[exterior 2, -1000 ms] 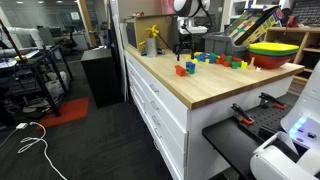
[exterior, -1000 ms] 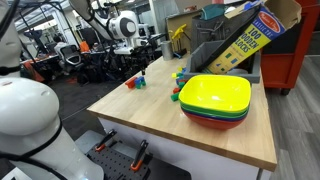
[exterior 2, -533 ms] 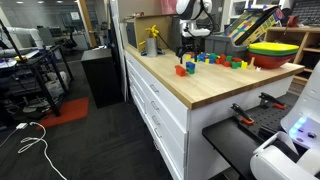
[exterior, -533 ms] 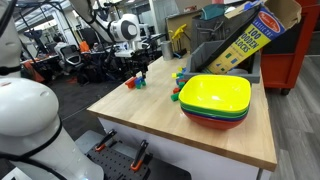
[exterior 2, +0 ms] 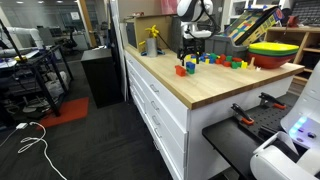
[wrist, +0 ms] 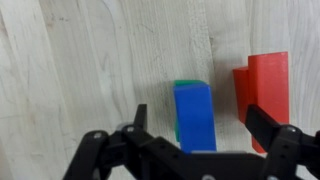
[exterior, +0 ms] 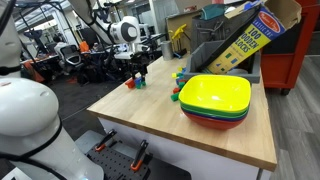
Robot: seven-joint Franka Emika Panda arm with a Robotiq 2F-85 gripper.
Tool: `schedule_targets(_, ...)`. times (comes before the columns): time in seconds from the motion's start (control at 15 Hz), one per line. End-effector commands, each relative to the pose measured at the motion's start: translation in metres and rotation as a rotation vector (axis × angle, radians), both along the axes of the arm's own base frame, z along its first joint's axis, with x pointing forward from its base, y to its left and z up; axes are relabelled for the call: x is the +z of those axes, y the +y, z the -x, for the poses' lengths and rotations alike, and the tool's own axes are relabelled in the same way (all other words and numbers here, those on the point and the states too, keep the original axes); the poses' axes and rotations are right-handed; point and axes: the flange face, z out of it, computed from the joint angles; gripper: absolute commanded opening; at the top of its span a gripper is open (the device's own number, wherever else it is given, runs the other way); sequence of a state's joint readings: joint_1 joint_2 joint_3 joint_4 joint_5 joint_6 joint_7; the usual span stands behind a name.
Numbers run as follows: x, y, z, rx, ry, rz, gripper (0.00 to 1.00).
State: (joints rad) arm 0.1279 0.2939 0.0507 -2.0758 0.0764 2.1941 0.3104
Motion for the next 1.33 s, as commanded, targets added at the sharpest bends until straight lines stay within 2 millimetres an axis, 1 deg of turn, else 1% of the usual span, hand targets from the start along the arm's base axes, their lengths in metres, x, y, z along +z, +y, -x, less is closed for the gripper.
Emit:
schedule_targets(0.0, 0.007, -0.003, 0.011, -0.01, 0.028, -0.003, 1.0)
schedule_targets(0.47, 0.008, 0.001, 0.012, -0.023, 0.047, -0.029, 1.0)
schedule_targets(0.67, 0.015, 0.001, 0.014, -0.027, 0.03, 0.0, 1.0)
schedule_targets(0.8, 0.028, -0.003, 0.016, -0.038, 0.007, 0.017, 1.0)
schedule_targets(0.93, 0.049, -0.008, 0.019, -0.048, -0.02, 0.031, 1.0)
schedule_targets(1.07, 0.075, -0.011, 0.024, -0.051, -0.038, 0.042, 1.0)
schedule_targets(1.27, 0.114, -0.013, 0.036, -0.038, -0.035, 0.058, 1.0)
